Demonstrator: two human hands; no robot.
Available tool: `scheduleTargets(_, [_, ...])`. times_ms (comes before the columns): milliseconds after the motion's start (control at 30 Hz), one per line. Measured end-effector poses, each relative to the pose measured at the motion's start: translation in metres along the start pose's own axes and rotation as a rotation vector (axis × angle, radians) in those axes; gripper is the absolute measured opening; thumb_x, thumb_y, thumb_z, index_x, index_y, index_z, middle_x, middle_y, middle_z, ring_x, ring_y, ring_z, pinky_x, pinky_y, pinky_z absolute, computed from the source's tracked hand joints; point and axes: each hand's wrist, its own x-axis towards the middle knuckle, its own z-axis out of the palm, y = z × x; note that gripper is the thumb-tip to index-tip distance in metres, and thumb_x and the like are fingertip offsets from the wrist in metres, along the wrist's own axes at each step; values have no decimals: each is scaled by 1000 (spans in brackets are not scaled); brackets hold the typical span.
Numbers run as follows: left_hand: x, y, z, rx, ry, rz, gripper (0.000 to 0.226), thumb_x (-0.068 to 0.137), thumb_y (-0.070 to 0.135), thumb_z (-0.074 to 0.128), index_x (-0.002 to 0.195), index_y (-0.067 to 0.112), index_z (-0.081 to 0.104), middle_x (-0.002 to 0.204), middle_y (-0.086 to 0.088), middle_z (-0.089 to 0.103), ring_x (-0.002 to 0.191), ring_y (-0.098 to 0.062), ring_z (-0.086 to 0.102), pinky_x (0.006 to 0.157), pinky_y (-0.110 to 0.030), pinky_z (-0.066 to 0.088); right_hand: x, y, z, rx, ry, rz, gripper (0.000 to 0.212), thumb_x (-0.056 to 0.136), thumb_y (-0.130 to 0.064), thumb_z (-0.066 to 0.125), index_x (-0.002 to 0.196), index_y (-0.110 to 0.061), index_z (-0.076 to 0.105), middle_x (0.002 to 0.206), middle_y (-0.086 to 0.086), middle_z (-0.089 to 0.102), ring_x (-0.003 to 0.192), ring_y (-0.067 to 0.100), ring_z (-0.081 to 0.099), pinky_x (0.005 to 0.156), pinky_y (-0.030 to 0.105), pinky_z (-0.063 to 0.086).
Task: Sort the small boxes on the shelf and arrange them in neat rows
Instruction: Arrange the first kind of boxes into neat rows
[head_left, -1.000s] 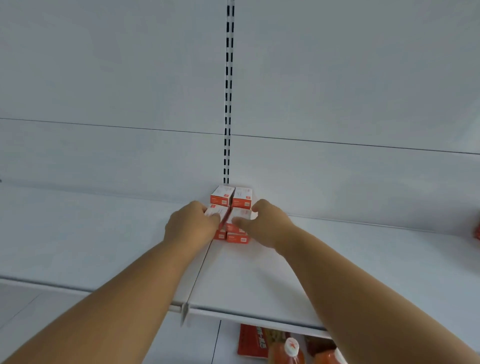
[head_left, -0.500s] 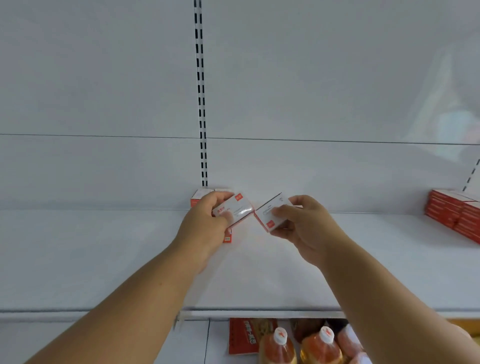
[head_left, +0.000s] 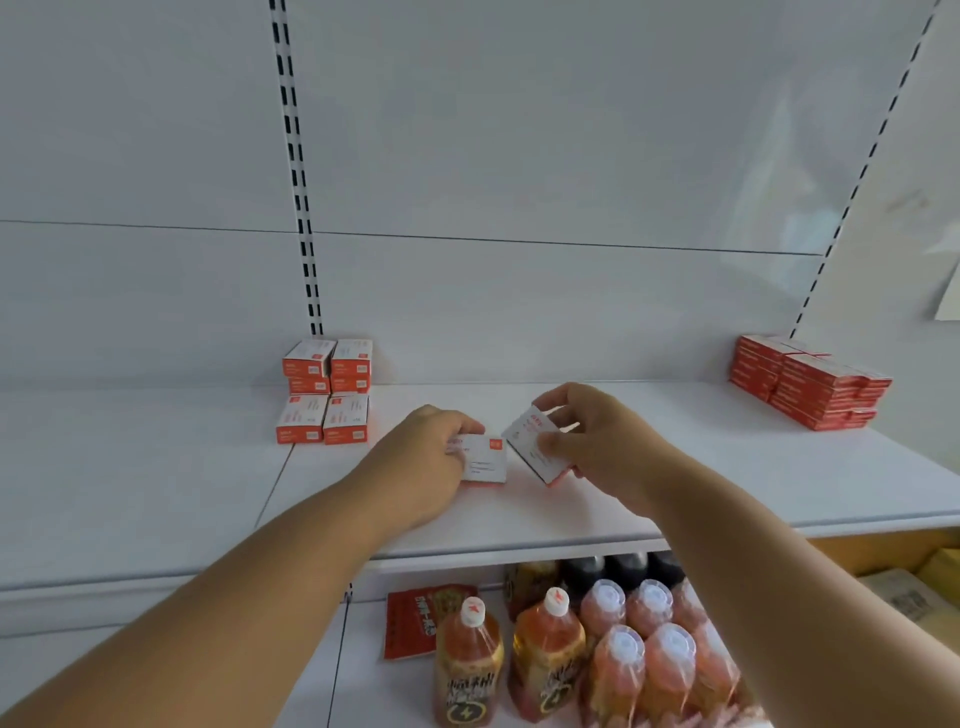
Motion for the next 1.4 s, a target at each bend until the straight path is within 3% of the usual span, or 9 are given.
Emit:
scheduleTargets(100, [-2,1,5,41,-7,-16,39,101,13,44,136,27,53,136,4,50,126,-16,49,90,-18,41,-2,0,-10,-202,-64,-14,29,94,-11,56,103,-36,67,103,-7,63,84,14,60,66,23,48])
scheduleTargets(233, [-5,3,7,147,-41,15,39,99,35,51,138,30,52,135,7,51,128,-14,43,103,-28,37,-3,1,-14,-384,-158,-47,25,92,-27,60,117,-29,67,117,-6,62,98,13,58,75,23,46])
scheduleTargets(333, [-8,5,6,332,-59,34,52,91,53,57,140,39,48,130,10,51,124,-15,38,104,-33,36,-7,1,-16,-546,-201,-102,54,80,-47,73,128,-26,60,122,-8,56,110,13,54,92,27,43])
scheduleTargets(600, [-8,11,6,284,-90,42,49,91,39,65,138,36,51,127,10,50,111,-8,49,89,-21,36,-6,4,-13,-634,-148,-198,47,82,-45,72,124,-25,63,112,-6,60,96,13,55,81,25,43])
scheduleTargets(1400, [-20,17,6,312,-93,-28,49,93,40,62,139,37,48,135,8,48,120,-14,49,95,-25,39,-14,2,-10,-673,-166,-253,44,86,-45,67,124,-25,62,114,-5,58,96,14,54,83,26,45])
